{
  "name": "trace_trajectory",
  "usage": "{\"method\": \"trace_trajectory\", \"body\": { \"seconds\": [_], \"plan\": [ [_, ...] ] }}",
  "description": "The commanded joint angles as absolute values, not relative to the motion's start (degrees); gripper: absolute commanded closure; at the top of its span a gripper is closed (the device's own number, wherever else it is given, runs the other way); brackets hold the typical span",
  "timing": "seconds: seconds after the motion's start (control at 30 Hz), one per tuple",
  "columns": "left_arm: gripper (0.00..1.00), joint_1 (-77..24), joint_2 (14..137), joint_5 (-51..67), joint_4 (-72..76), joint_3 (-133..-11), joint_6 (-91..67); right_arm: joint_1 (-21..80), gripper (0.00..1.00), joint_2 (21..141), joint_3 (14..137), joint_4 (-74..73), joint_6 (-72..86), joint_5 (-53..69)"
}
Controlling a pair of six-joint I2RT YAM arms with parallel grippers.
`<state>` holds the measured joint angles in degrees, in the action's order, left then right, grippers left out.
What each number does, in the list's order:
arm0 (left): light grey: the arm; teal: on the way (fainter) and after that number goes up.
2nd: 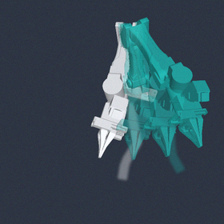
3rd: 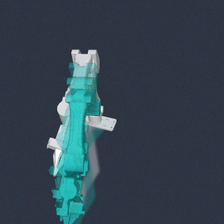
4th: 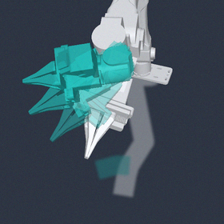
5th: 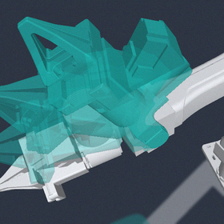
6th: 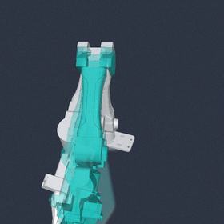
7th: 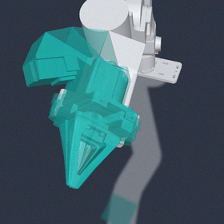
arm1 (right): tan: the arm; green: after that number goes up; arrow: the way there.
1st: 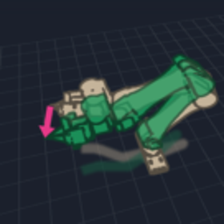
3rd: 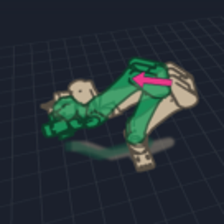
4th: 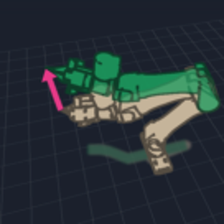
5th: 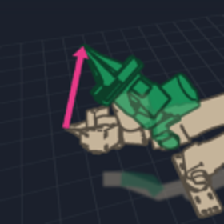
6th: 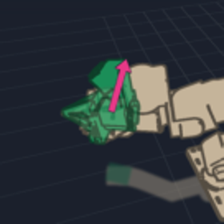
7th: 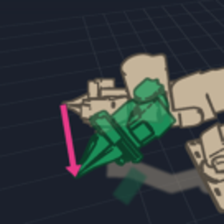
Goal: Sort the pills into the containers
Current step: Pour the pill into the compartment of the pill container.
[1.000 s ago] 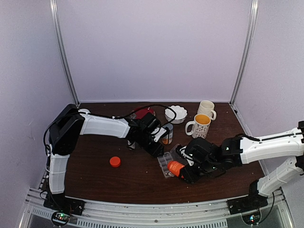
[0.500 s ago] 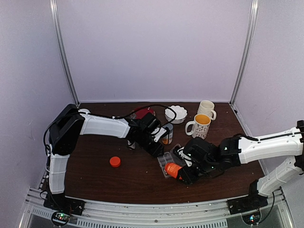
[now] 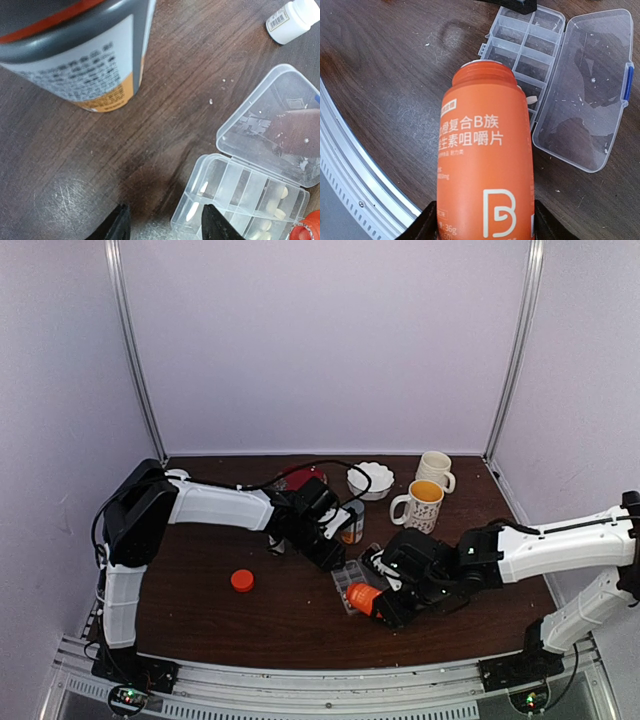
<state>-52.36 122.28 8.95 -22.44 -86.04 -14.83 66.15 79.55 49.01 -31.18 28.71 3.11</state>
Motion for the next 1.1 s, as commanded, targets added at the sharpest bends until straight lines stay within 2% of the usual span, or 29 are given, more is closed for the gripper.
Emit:
{"method": "trace_trajectory", "body": {
  "seconds": [0.0, 0.07, 0.2, 0.77, 1.07],
  "plan": [
    [0.49, -52.68, 123.23, 8.41, -24.14, -86.75, -14.57, 66.49, 1.00, 80.08, 50.75, -33.03, 27.86, 2.26],
    [0.49, -52.67, 123.22, 8.44, -24.10, -86.83, -14.44, 66.39, 1.00, 77.24, 47.79, -27.65, 29.36, 3.22],
    [0.49, -52.70, 123.05, 8.20, -24.08, -86.62, -14.74, 66.37, 1.00, 78.59, 49.41, -31.01, 28.61, 1.95],
    [0.48, -52.81, 118.93, 7.05, -24.70, -86.53, -15.25, 66.28, 1.00, 69.14, 37.26, -15.84, 28.11, 1.17],
    [0.43, -52.68, 110.84, 3.16, -28.14, -84.39, -17.17, 66.36, 1.00, 57.82, 27.87, 2.25, 21.65, -3.60]
  ]
}}
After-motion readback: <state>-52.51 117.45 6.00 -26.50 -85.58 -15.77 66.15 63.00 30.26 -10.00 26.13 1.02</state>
